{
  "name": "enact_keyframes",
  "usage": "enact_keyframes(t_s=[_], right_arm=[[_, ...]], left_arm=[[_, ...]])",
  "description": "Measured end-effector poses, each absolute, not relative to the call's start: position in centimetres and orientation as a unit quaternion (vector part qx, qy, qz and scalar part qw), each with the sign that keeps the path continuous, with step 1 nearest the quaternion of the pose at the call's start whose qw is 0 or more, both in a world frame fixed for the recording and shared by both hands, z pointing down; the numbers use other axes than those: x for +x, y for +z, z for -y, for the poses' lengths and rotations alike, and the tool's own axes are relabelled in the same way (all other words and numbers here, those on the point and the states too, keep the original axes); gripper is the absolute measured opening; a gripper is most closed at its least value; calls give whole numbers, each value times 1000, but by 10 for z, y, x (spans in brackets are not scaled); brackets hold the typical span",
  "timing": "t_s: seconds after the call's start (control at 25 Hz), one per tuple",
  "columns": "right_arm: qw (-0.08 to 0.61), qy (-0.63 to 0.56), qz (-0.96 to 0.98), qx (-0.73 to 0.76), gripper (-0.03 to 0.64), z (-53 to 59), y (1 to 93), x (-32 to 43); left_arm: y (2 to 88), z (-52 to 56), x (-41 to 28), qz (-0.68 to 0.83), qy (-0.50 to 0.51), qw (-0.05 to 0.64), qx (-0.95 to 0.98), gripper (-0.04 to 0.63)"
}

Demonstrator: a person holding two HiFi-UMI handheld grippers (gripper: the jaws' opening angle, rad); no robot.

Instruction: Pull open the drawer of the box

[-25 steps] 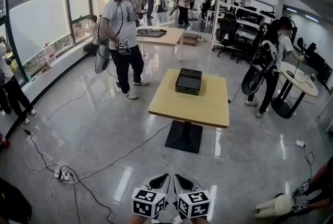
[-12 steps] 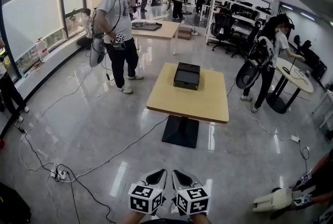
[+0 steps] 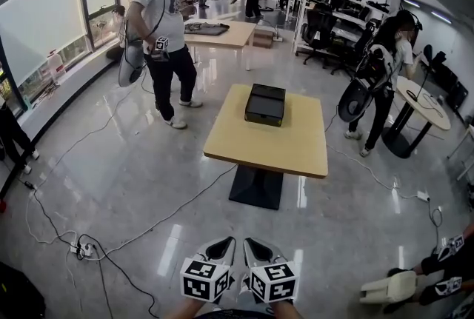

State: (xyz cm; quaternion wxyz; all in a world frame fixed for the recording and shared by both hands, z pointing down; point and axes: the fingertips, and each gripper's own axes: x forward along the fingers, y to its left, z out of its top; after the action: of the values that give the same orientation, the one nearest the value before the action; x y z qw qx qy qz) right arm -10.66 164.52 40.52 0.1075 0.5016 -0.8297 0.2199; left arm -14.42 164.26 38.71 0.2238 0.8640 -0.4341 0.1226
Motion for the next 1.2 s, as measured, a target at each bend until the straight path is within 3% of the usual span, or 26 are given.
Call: enact_keyframes(t_s=[0.44, 0.68, 1.0, 1.2], right_arm=[[108, 213, 843, 483, 5, -1286, 398, 216], [103, 208, 854, 465, 5, -1157, 376, 382], [111, 203, 861, 454, 5, -1042, 382, 481], [111, 204, 859, 456, 5, -955, 378, 497]], left_arm=[[381, -1283, 190, 436, 138, 218, 862, 12], [363, -1158, 358, 445, 144, 216, 857, 12], [367, -1042, 460, 453, 143, 212, 854, 12], [363, -955, 476, 452, 150, 206, 855, 12]])
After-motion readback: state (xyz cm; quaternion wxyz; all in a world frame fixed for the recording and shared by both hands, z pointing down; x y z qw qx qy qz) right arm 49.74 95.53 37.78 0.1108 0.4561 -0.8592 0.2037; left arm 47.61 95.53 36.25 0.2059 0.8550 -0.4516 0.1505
